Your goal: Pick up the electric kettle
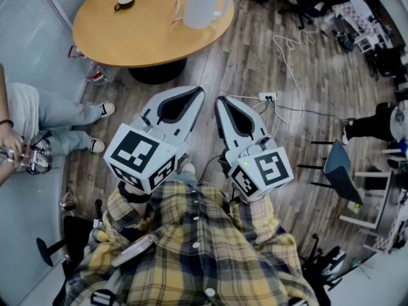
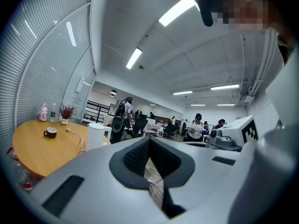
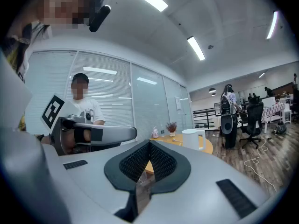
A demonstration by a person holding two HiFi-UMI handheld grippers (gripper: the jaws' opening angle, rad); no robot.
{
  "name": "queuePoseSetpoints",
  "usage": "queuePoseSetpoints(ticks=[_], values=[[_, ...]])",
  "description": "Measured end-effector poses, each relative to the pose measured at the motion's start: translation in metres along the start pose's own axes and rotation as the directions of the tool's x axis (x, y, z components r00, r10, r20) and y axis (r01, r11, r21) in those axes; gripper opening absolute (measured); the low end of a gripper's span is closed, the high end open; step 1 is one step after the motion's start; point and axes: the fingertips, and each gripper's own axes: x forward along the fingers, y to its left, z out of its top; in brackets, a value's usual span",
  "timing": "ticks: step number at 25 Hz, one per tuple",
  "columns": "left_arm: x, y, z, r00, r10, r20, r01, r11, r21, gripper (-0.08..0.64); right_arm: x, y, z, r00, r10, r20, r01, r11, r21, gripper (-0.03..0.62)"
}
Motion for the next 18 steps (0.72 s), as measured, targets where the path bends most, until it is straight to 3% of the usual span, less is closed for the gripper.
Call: queuePoseSetpoints(ticks=[18], values=[[0.023,-0.018,-0.009,1.000,0.026,0.010,-0.026,0.999,0.019,0.003,-0.021,-0.033,-0.007,1.000,0.008,0.008,-0.008,1.000,0.015,0.031]])
